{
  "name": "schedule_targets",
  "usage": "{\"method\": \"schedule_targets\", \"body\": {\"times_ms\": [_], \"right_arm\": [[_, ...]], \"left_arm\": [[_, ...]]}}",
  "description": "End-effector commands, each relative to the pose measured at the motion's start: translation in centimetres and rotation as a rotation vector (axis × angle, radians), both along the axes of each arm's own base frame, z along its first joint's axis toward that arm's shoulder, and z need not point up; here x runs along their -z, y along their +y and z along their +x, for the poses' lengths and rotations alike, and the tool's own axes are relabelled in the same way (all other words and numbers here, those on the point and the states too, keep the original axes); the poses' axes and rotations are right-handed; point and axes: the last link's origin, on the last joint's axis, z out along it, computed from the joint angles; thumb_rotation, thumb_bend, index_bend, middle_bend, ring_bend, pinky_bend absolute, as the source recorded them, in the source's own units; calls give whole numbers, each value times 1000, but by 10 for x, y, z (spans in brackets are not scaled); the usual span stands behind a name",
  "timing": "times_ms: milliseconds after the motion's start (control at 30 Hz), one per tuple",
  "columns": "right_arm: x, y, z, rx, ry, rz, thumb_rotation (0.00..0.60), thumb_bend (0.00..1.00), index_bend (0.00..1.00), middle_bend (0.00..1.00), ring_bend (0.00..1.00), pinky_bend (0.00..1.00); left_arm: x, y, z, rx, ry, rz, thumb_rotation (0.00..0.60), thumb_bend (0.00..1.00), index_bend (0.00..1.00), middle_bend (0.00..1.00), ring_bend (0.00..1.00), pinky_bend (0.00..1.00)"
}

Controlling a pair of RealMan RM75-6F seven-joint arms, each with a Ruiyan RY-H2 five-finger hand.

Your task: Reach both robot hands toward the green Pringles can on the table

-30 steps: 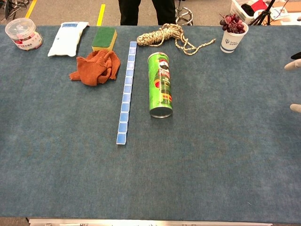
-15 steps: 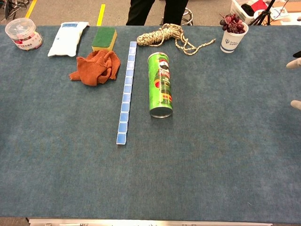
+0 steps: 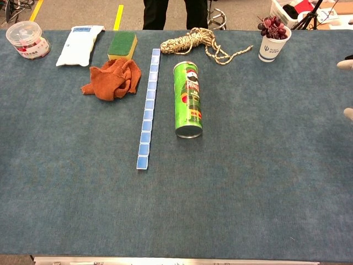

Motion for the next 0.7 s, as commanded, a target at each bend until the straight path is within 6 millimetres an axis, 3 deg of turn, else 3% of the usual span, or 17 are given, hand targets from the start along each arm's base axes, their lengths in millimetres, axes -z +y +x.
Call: {"method": "schedule_targets", "body": {"times_ms": [33, 333, 567, 700], "right_arm": [[0, 0, 0, -2, -3, 0, 600, 460, 203, 173, 155, 332], [0, 0, 0, -2, -5, 2, 600, 970, 204, 173, 155, 318], [0, 0, 0, 2, -4, 3, 600, 1000, 204, 169, 155, 318], [1, -1, 0, 5, 0, 6, 600, 1000, 204, 161, 145, 318]], "left_arm": [[0, 0, 0, -1, -2, 0, 600, 454, 145, 0, 36, 205], [0, 1, 1, 6, -3, 26, 600, 727, 144, 0, 30, 200], [0, 2, 4, 32, -53, 47, 600, 963, 146, 27, 46, 204], [-1, 2, 4, 34, -70, 49, 600, 1000, 146, 22, 47, 204]]}}
